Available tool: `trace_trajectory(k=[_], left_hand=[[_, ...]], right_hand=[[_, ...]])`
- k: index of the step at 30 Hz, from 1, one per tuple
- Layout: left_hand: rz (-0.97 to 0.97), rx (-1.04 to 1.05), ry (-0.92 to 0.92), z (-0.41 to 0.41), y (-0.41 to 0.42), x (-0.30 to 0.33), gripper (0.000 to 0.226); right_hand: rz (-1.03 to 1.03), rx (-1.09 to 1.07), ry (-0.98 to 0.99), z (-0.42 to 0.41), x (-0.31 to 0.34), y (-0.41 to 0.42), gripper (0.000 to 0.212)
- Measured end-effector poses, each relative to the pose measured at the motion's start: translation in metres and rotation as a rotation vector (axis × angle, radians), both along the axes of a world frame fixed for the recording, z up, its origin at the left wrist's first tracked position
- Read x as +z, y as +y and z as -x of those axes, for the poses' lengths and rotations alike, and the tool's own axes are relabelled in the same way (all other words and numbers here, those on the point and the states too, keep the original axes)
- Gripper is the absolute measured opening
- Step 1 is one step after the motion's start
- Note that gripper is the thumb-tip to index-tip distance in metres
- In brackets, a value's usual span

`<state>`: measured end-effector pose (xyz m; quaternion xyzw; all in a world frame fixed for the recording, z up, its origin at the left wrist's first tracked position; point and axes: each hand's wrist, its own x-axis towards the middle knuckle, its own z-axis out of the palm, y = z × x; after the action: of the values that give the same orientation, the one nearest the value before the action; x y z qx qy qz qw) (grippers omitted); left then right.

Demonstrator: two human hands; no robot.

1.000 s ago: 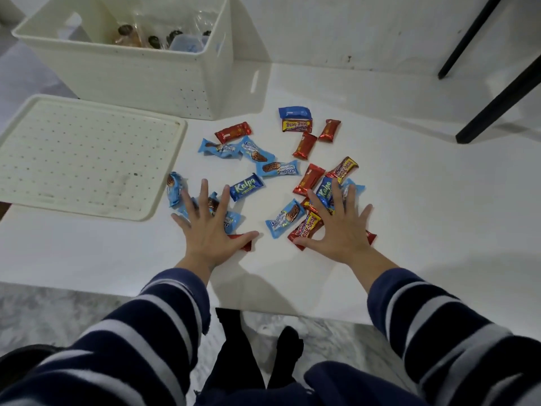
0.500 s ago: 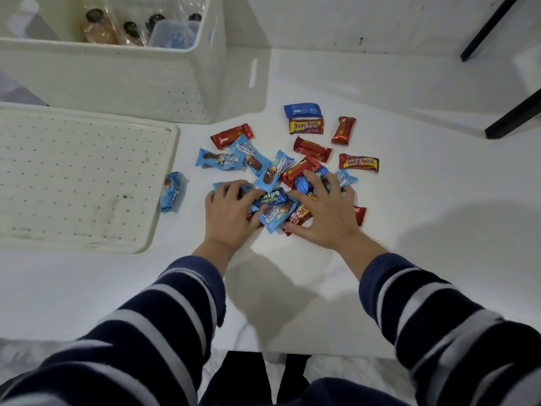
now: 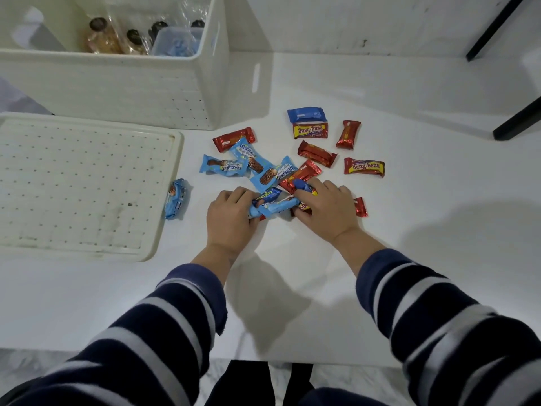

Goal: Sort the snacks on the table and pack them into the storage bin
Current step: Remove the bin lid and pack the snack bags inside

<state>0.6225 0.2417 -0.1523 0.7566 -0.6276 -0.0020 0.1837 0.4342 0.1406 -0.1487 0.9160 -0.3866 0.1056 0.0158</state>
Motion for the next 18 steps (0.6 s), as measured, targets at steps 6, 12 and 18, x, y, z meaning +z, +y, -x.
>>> trace_trajectory(k=[6,12,18], left_hand=[[0.008,0.158,0.150,0.003,0.012,0.015,0.021],[0.105,0.276,0.211,0.011,0.021,0.051,0.018],[0.214,0.389,0.241,0.013,0.039,0.095,0.020]], right_hand=[[-0.047,0.009,-0.060,0.011,0.015,0.007,0.021],[0.034,-0.024,-0.144,0.021,0.043,0.013,0.031],[-0.012,-0.098,-0.250,0.011,0.098,0.014,0.028]])
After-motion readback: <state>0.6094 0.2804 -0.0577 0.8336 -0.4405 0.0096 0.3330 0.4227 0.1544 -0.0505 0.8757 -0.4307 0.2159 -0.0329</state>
